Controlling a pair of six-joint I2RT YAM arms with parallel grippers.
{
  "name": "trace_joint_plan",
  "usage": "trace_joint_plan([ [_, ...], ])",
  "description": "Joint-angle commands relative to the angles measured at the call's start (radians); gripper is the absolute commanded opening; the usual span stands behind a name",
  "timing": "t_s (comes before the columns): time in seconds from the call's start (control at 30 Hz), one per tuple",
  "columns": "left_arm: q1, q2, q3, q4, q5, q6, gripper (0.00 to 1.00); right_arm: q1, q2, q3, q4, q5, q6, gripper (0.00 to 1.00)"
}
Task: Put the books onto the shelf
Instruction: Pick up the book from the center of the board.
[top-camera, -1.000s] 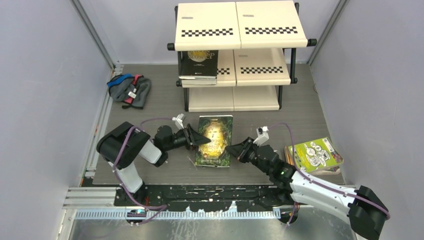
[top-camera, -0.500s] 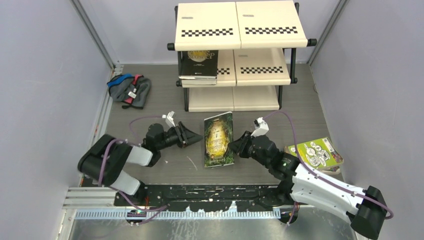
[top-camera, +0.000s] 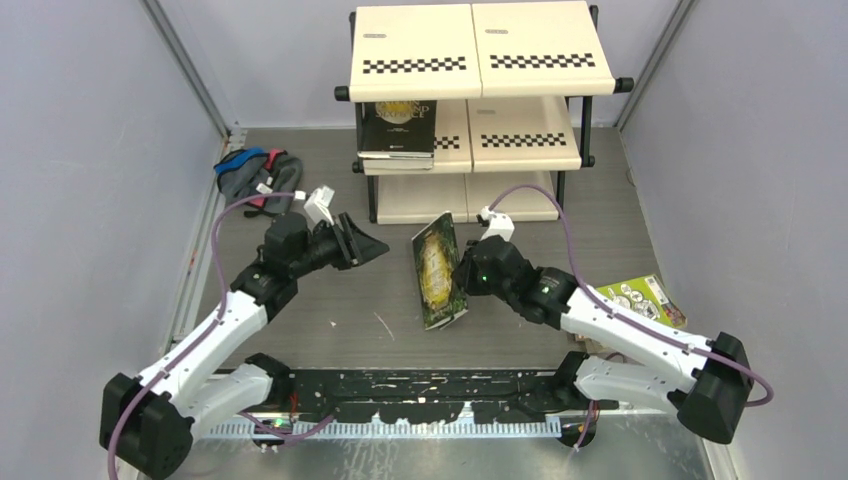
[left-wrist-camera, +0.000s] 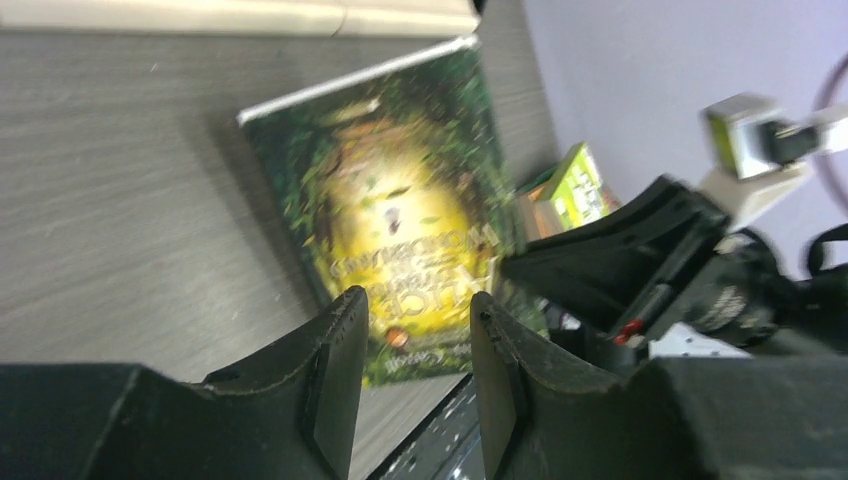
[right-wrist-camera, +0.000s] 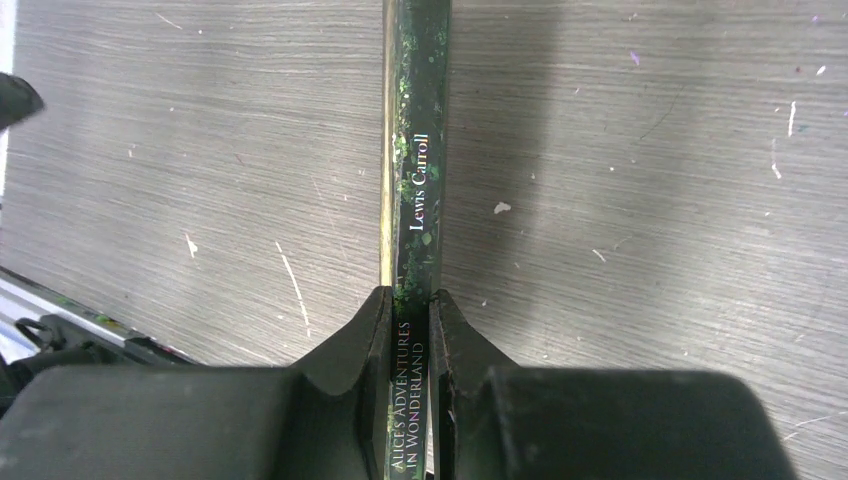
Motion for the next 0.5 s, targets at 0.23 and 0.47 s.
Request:
trace_joint_plan([
  [0.23, -0.068, 0.065, 0.2, -0.373, -0.087, 0.151, 0.46, 0.129, 0.208, 0.331, -0.166, 0.162, -0.135, 0.01],
  [0.47, -0.097, 0.08, 0.278, -0.465, -0.122, 0.184, 0.5, 0.251, 0.336, 0.472, -0.288, 0.275, -0.171, 0.01],
])
